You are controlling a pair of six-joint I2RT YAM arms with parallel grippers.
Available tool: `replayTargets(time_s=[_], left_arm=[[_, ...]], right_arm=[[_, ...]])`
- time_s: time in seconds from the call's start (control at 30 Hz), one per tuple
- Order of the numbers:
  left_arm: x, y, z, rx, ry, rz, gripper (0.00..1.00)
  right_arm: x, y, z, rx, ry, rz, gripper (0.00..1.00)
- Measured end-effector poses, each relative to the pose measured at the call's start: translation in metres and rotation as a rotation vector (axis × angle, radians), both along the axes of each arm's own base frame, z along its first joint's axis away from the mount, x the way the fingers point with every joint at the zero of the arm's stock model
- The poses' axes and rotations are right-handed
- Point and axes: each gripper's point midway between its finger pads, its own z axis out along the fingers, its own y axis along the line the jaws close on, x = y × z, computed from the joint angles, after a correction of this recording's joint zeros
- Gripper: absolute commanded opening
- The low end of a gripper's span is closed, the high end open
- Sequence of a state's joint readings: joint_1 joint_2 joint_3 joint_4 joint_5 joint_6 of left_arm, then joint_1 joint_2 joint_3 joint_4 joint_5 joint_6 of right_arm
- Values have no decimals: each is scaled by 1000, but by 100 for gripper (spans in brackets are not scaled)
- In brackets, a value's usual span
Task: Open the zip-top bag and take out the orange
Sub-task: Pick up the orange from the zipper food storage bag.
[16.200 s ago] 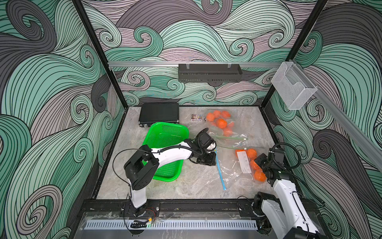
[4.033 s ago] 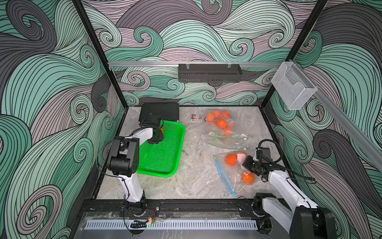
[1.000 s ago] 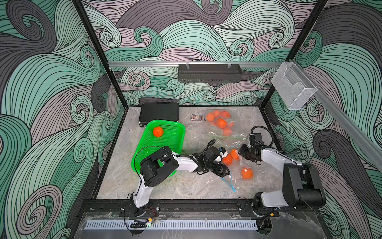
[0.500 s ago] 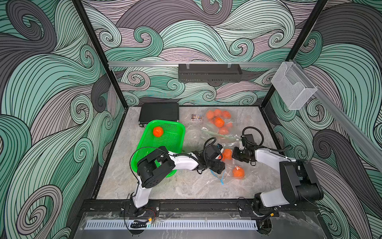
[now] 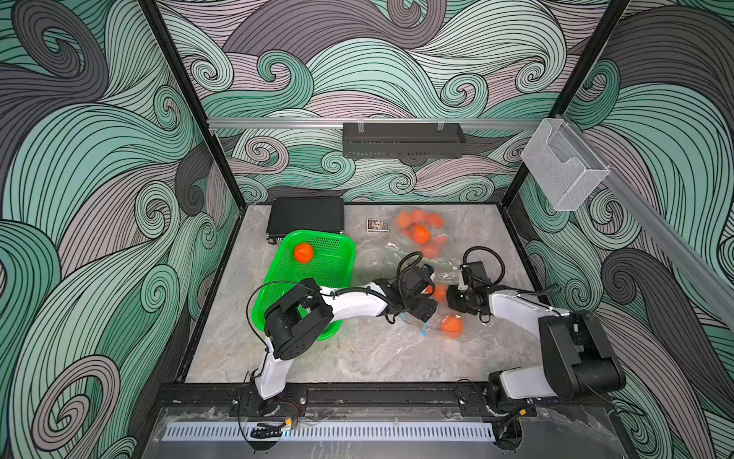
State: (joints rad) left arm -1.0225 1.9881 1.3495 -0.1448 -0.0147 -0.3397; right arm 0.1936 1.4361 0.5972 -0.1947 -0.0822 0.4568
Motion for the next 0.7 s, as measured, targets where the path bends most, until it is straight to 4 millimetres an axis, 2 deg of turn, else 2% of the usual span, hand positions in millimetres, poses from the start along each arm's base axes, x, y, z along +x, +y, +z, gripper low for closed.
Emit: replayTargets(time_s=[0.1, 0.3, 0.53, 0.7], left_arm=[[5, -4, -7, 13, 2, 4, 87], [6, -3, -31, 60, 27, 0, 67], [3, 1, -35, 73, 31, -8, 47], [-7, 13, -29, 70, 39, -17, 46]], right_arm=[[0, -1, 0, -6, -5, -2, 10], [0, -2, 0, -13, -10, -7, 10], [0, -3, 0, -18, -19, -15, 10], [-2, -1, 0, -16, -19, -11, 10]])
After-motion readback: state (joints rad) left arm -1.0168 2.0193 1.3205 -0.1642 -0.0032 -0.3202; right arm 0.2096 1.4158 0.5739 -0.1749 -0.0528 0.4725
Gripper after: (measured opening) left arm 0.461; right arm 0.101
